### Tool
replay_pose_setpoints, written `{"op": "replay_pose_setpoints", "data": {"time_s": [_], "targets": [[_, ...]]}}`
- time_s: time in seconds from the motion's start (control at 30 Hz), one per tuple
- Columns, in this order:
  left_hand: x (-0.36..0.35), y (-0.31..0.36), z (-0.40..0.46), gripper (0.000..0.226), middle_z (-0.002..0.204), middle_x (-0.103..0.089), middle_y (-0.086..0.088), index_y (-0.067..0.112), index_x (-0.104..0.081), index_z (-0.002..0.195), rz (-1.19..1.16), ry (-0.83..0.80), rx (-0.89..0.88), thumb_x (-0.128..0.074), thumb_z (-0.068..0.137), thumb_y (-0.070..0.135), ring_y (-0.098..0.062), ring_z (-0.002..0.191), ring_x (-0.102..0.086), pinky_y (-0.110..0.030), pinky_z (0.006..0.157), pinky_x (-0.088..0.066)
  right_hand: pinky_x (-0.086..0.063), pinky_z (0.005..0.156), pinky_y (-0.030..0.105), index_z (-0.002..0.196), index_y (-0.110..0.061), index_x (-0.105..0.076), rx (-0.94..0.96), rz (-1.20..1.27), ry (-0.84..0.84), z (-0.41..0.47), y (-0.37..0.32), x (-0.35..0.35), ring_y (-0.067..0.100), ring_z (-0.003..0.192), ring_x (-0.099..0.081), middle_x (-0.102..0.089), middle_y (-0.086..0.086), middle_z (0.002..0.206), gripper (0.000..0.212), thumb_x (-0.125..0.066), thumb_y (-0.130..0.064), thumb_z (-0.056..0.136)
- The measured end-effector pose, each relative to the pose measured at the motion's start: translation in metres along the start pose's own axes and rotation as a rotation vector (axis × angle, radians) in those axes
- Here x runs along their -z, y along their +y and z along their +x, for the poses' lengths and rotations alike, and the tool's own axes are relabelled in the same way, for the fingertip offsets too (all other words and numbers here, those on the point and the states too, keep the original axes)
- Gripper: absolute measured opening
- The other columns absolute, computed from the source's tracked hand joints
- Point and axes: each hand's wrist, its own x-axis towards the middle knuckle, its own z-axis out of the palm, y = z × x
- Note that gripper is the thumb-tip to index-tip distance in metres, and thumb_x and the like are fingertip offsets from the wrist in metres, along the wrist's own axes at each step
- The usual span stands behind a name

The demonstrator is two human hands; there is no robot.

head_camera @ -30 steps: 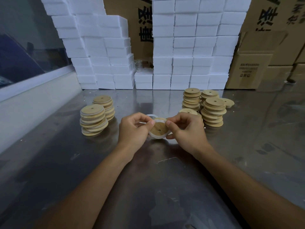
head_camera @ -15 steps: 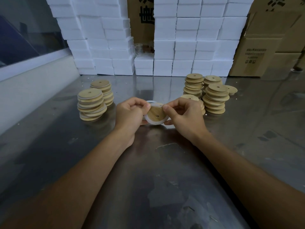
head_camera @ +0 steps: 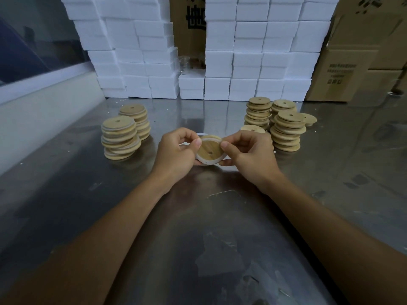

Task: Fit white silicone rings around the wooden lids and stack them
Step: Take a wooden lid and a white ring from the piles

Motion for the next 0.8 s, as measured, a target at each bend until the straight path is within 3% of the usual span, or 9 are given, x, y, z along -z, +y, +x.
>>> {"op": "replay_pose_setpoints", "data": {"time_s": [0.23, 0.3, 0.37, 0.43, 0.5, 0.53, 0.6, 0.7, 0.8], "targets": [[0.0, 0.002, 0.002, 0.021, 0.091, -0.069, -0.012, 0.017, -0.059, 0.076, -0.032, -0.035, 0.081, -0.057, 0.095, 0.008, -0.029, 0.089, -0.071, -0.043, 0.066, -0.062, -0.062, 0.065, 0.031, 0.083, -0.003, -0.069, -0.035, 0.037, -0.026, 0.001, 0.0, 0.001, 0.021, 0.078, -0.075, -0.074, 0.012, 0.083, 0.006, -0.068, -0.001, 0.088], [0.0, 0.002, 0.001, 0.022, 0.084, -0.069, -0.005, 0.023, -0.058, 0.075, 0.125, -0.006, -0.038, -0.059, 0.092, 0.009, -0.023, 0.084, -0.07, -0.04, 0.069, -0.06, -0.062, 0.066, 0.033, 0.085, -0.004, -0.068, 0.007, -0.012, -0.015, 0.0, 0.001, 0.0, 0.024, 0.079, -0.074, -0.073, 0.015, 0.085, 0.004, -0.068, -0.002, 0.089], [0.002, 0.006, -0.002, 0.026, 0.076, -0.064, 0.009, 0.027, -0.055, 0.072, 0.298, 0.036, -0.203, -0.061, 0.089, 0.008, -0.008, 0.074, -0.065, -0.02, 0.066, -0.052, -0.062, 0.067, 0.034, 0.088, -0.005, -0.068, 0.07, -0.102, -0.009, 0.0, 0.002, -0.001, 0.025, 0.08, -0.073, -0.073, 0.014, 0.086, 0.004, -0.068, -0.001, 0.089], [0.005, 0.01, -0.005, 0.022, 0.077, -0.06, 0.015, 0.027, -0.056, 0.077, 0.422, 0.025, -0.351, -0.063, 0.087, 0.008, -0.005, 0.074, -0.06, -0.007, 0.061, -0.043, -0.062, 0.073, 0.038, 0.09, -0.005, -0.07, 0.138, -0.223, -0.012, 0.0, 0.002, -0.001, 0.02, 0.082, -0.073, -0.073, 0.007, 0.087, 0.004, -0.067, -0.002, 0.089], [0.007, 0.012, -0.007, 0.009, 0.085, -0.062, 0.01, 0.021, -0.06, 0.087, 0.506, -0.039, -0.466, -0.064, 0.089, 0.013, -0.01, 0.081, -0.06, -0.015, 0.066, -0.049, -0.06, 0.077, 0.037, 0.094, -0.005, -0.071, 0.225, -0.332, -0.024, -0.002, 0.001, -0.002, 0.013, 0.084, -0.071, -0.073, 0.001, 0.088, 0.007, -0.067, -0.004, 0.089], [0.008, 0.012, -0.008, 0.005, 0.088, -0.062, 0.007, 0.019, -0.06, 0.09, 0.537, -0.072, -0.512, -0.064, 0.089, 0.015, -0.011, 0.084, -0.06, -0.022, 0.068, -0.05, -0.059, 0.077, 0.032, 0.096, -0.005, -0.072, 0.28, -0.374, -0.037, -0.003, -0.001, -0.002, 0.01, 0.084, -0.07, -0.073, 0.0, 0.088, 0.008, -0.066, -0.005, 0.089], [0.008, 0.013, -0.009, 0.003, 0.088, -0.063, 0.006, 0.018, -0.061, 0.091, 0.57, -0.117, -0.561, -0.063, 0.09, 0.016, -0.009, 0.083, -0.058, -0.02, 0.069, -0.047, -0.056, 0.072, 0.017, 0.097, -0.006, -0.072, 0.389, -0.44, -0.065, -0.005, -0.003, -0.003, 0.004, 0.084, -0.067, -0.073, -0.002, 0.089, 0.01, -0.066, -0.005, 0.089], [0.006, 0.014, -0.009, 0.009, 0.079, -0.064, 0.01, 0.02, -0.063, 0.082, 0.488, -0.088, -0.492, -0.067, 0.087, 0.014, -0.005, 0.079, -0.058, -0.008, 0.063, -0.041, -0.053, 0.069, 0.012, 0.094, -0.008, -0.071, 0.403, -0.428, -0.051, -0.006, -0.002, -0.005, -0.001, 0.084, -0.066, -0.069, -0.011, 0.084, 0.006, -0.068, -0.008, 0.089], [0.006, 0.012, -0.004, 0.014, 0.076, -0.068, 0.012, 0.022, -0.066, 0.074, 0.348, -0.018, -0.329, -0.074, 0.082, 0.013, -0.008, 0.074, -0.065, -0.024, 0.067, -0.052, -0.057, 0.067, 0.022, 0.086, -0.014, -0.067, 0.269, -0.344, -0.024, -0.003, 0.003, -0.005, 0.002, 0.074, -0.069, -0.069, -0.012, 0.08, 0.005, -0.069, -0.015, 0.091]]}}
